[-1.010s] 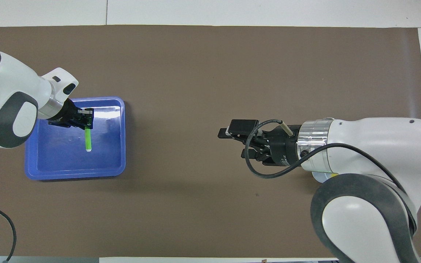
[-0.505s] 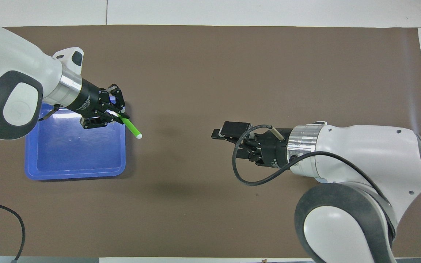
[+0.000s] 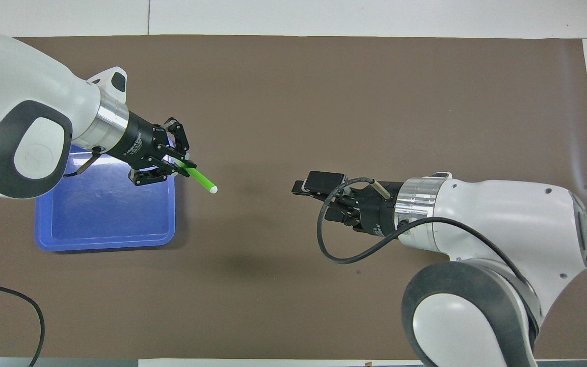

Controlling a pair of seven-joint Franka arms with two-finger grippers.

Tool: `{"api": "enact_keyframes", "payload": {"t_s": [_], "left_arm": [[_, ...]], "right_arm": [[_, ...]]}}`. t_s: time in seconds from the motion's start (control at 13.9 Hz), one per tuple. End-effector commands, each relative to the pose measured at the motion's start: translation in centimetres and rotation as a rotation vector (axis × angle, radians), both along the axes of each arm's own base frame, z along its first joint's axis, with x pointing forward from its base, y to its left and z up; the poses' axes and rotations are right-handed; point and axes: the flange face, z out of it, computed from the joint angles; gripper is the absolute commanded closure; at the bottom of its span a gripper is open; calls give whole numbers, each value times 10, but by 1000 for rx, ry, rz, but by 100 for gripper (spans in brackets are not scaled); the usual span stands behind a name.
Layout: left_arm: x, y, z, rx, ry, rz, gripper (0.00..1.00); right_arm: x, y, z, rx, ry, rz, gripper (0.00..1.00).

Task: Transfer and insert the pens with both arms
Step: 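Carry the green pen toward the right gripper while it approaches, then grasp the green pen with the right gripper, open the left gripper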

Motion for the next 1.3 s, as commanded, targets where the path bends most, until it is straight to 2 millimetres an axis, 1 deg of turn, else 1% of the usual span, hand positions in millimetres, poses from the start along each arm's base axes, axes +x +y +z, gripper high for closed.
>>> {"api": "enact_keyframes", "payload": {"t_s": [0.0,0.14,0.29,0.36,0.43,0.51,0.58,0.65,0.87,1.08,1.23], "left_arm": [[-23,-13,-4,-1,24,75,100],[-30,-16,-7,-3,57,146,100],[-33,-20,-3,-6,79,179,100],[-39,-27,0,0,73,175,100],[-44,-31,0,-2,74,183,100],[-49,-35,1,0,66,193,100],[-57,-42,1,5,57,194,100],[-62,-47,2,0,52,203,100],[-63,-47,0,3,53,207,100],[-64,-47,1,5,53,203,100],[-64,-47,1,3,49,198,100]], "right_arm": [[-8,5,0,33,-9,-59,0],[-9,6,0,32,-14,-56,0],[-7,10,-10,13,-25,-28,0],[-7,11,-10,11,-29,-28,5],[-9,15,-9,14,-28,-22,11],[-9,16,-9,14,-28,-20,14],[-9,16,-10,14,-27,-20,22],[-6,16,-14,10,-20,-24,24],[-3,17,-14,12,-20,-26,30],[3,7,-15,10,-20,-45,30],[3,7,-14,10,-23,-45,32]]}}
